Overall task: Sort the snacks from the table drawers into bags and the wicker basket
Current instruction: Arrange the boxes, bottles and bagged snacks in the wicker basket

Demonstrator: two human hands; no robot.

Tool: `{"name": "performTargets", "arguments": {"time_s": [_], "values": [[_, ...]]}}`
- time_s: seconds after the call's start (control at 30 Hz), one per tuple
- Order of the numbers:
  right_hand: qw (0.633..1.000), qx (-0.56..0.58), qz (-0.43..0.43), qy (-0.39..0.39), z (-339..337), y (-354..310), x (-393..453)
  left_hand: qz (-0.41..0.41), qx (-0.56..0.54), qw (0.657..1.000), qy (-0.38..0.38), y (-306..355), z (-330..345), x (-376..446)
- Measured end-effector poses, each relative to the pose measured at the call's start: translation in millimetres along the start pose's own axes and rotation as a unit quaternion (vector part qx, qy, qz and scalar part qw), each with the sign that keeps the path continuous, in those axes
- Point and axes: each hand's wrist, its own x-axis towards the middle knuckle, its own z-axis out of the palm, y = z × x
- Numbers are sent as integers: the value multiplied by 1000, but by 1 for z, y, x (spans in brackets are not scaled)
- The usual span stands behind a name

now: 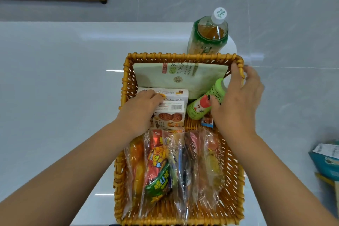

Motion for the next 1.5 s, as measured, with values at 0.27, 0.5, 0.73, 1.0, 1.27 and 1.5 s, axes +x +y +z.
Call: {"name": "performTargets", "arguments": {"time_s": [0.27, 0.5, 0.73, 1.0, 1.27, 1.5], "values": [[987, 134, -75, -47, 7, -4, -3, -53, -81, 995, 10, 28, -10, -5], [936, 304, -93, -149, -30, 4, 1, -45, -422, 905, 24, 73, -3, -1], [886, 446, -22, -128, -52, 9, 14, -80, -507, 858, 24, 91, -10, 15], [938, 298, 82, -159, -32, 10, -45, -163, -567, 779, 214, 70, -26, -4], [940, 288, 22, -182, -21, -1, -76, -153, -579, 776, 200, 69, -15, -27], [919, 327, 156, -157, -23, 10, -34, -78, -417, 901, 90, 96, -21, 33]]}}
